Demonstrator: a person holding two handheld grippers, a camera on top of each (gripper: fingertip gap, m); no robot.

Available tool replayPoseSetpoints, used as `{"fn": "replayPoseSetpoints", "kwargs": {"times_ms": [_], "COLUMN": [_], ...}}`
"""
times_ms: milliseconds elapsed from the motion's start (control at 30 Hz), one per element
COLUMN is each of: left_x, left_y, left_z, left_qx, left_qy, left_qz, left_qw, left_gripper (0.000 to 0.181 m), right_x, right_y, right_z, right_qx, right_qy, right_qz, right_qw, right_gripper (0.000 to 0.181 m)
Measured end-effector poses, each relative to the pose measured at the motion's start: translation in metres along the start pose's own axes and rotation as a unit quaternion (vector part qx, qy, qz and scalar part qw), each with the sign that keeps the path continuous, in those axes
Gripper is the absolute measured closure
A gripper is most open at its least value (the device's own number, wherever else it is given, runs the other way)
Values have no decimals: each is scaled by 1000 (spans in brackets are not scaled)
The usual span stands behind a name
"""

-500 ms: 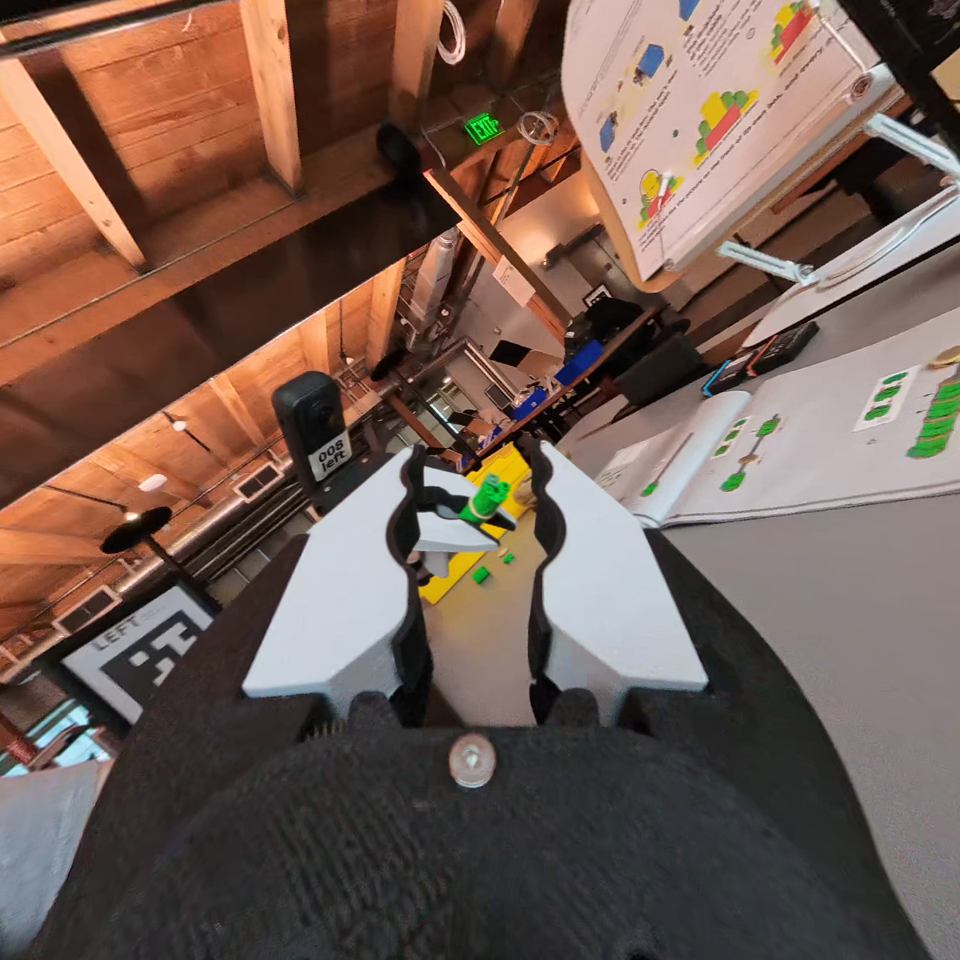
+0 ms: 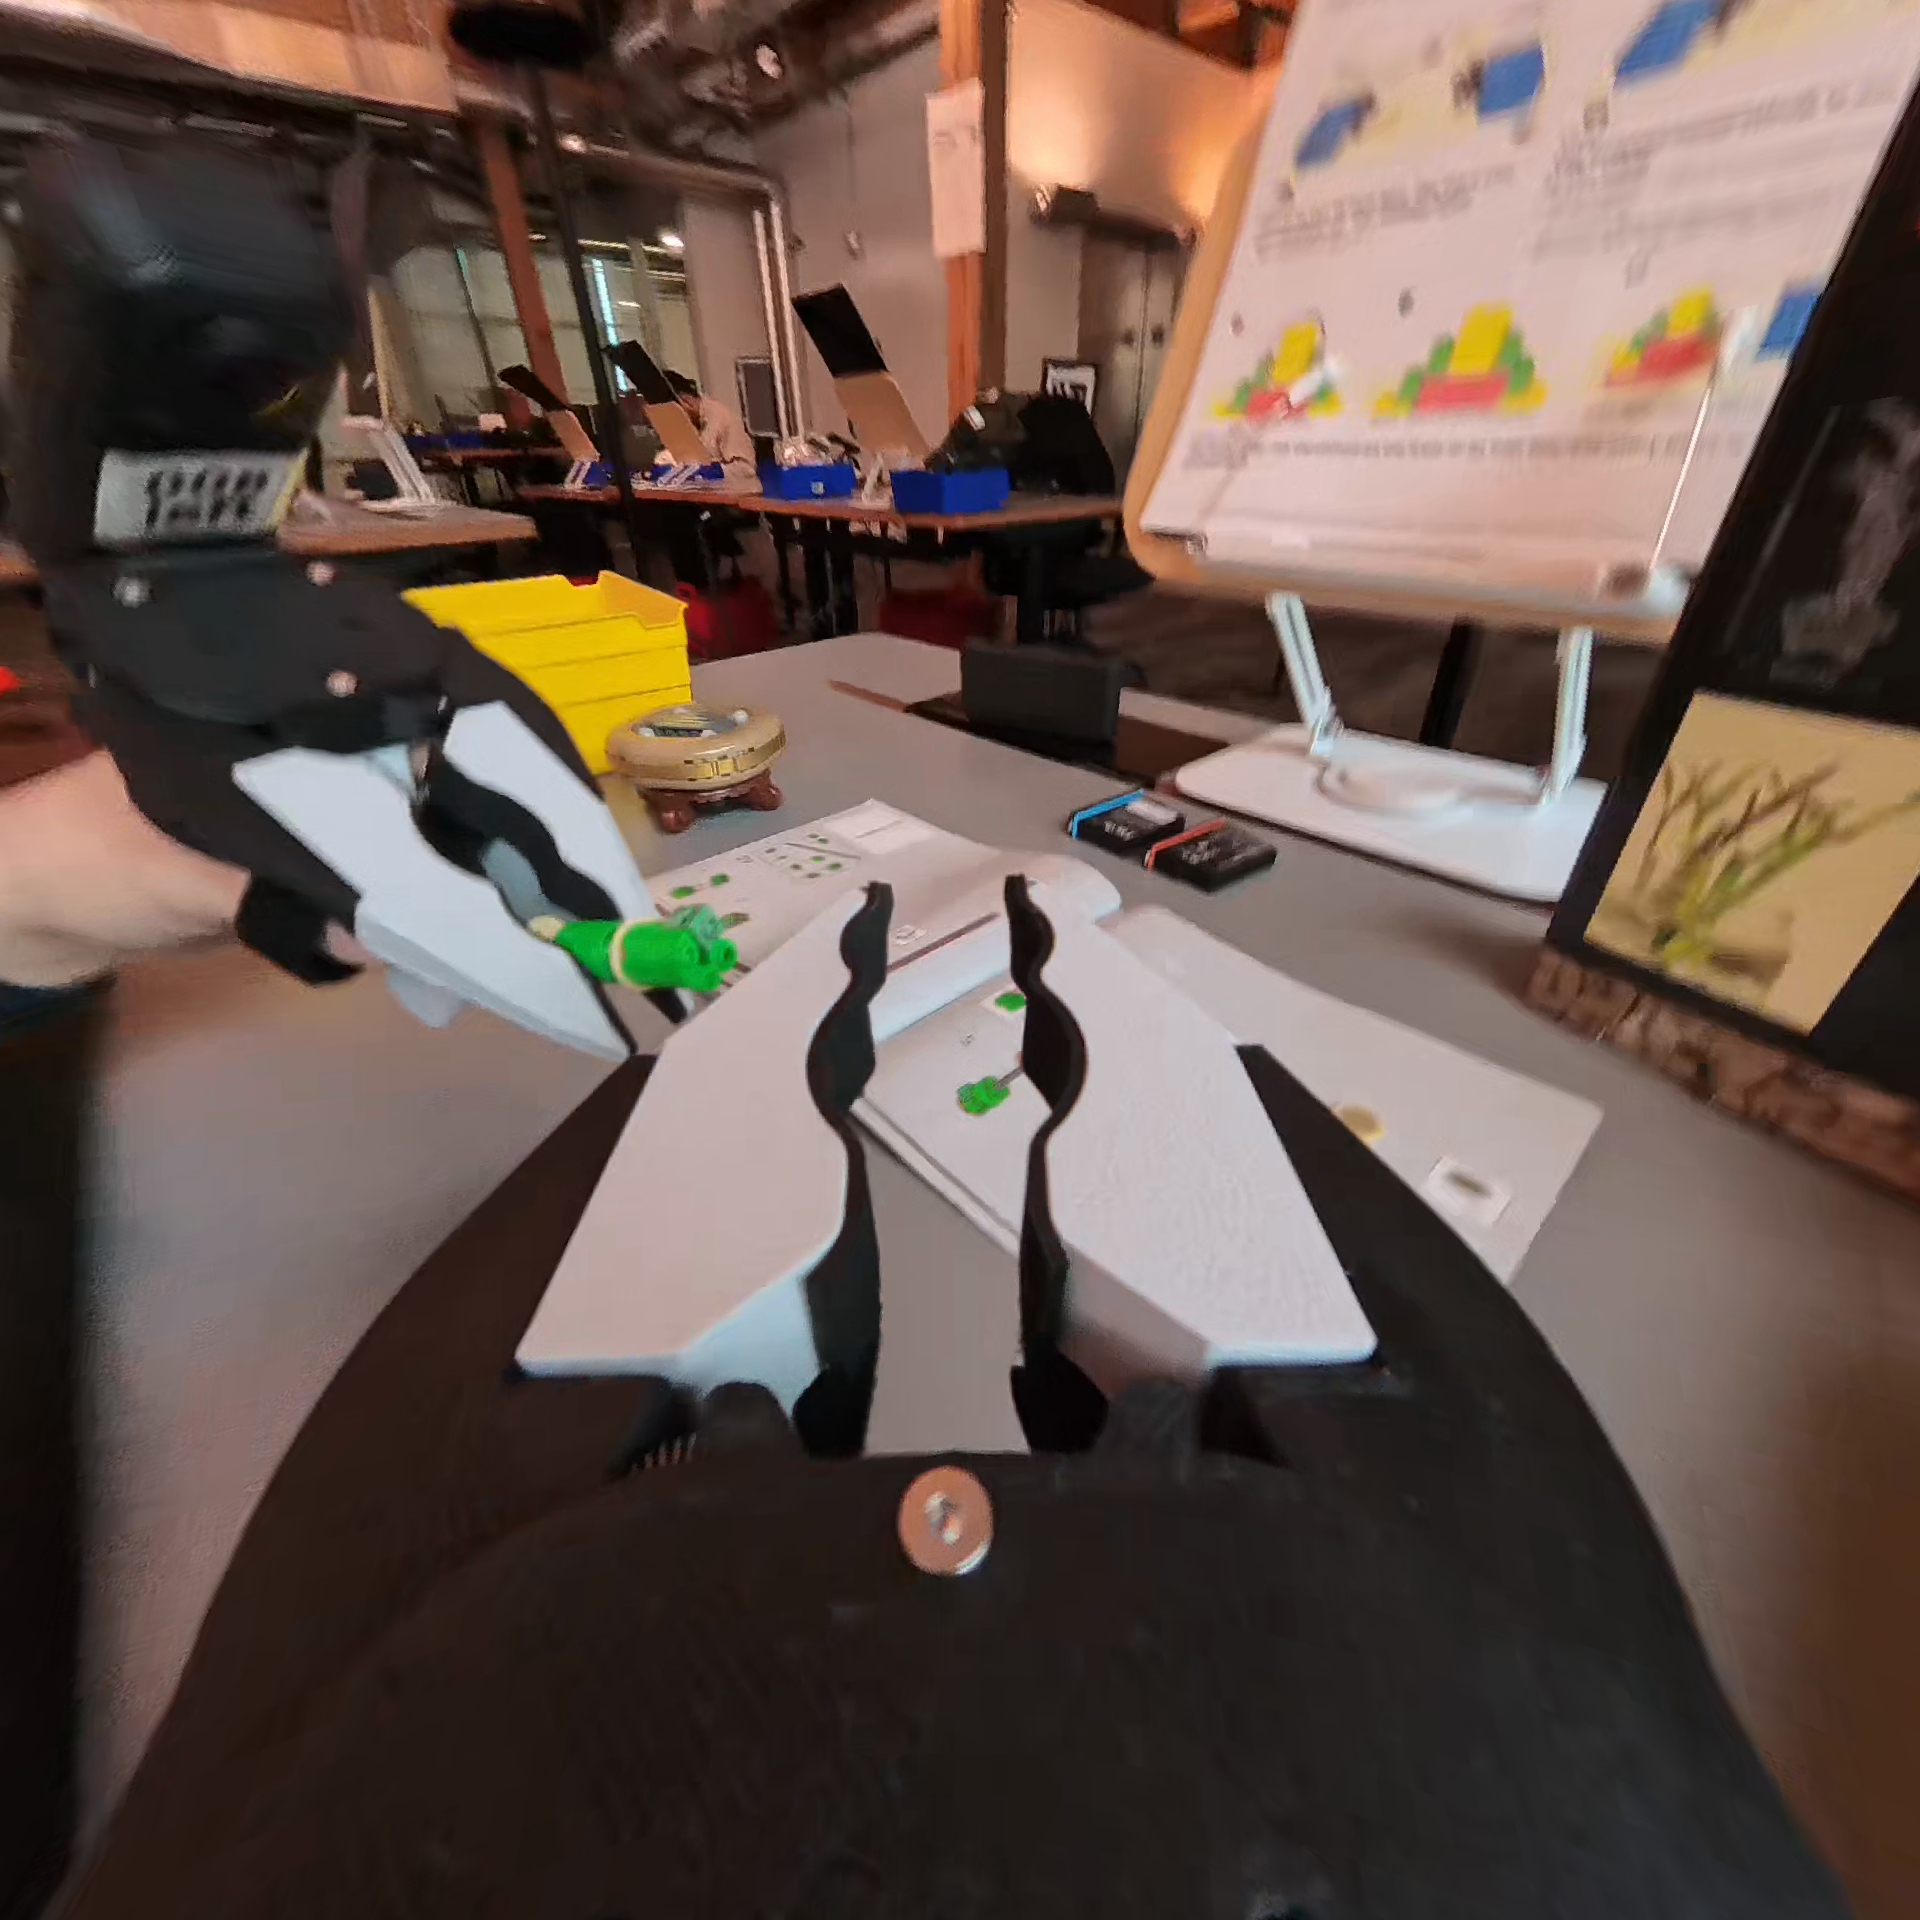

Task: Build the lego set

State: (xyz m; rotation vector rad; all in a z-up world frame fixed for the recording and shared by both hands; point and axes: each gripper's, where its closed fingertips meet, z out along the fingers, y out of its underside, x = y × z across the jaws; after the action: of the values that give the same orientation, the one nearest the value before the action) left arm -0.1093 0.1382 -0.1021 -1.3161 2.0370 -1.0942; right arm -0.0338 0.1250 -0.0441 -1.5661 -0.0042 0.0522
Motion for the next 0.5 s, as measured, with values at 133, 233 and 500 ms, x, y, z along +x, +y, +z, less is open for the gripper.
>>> {"fn": "replayPoseSetpoints", "kwargs": {"times_ms": [133, 233, 500], "left_x": [-3, -5, -76], "left_y": [7, -21, -21], "left_z": [-11, -24, -71], "left_qx": [30, 89, 83], "left_qy": [-2, 22, -180], "left_qz": [-11, -45, 17], "left_qw": [1000, 995, 980], "left_gripper": [167, 167, 167], "right_x": [5, 47, 104], "right_y": [-7, -27, -70], "right_z": [-5, -9, -37], "right_qx": [23, 48, 140], "right_qy": [29, 94, 203], "right_qz": [77, 60, -106], "right_qw": [996, 993, 963], "right_gripper": [160, 159, 158]}}
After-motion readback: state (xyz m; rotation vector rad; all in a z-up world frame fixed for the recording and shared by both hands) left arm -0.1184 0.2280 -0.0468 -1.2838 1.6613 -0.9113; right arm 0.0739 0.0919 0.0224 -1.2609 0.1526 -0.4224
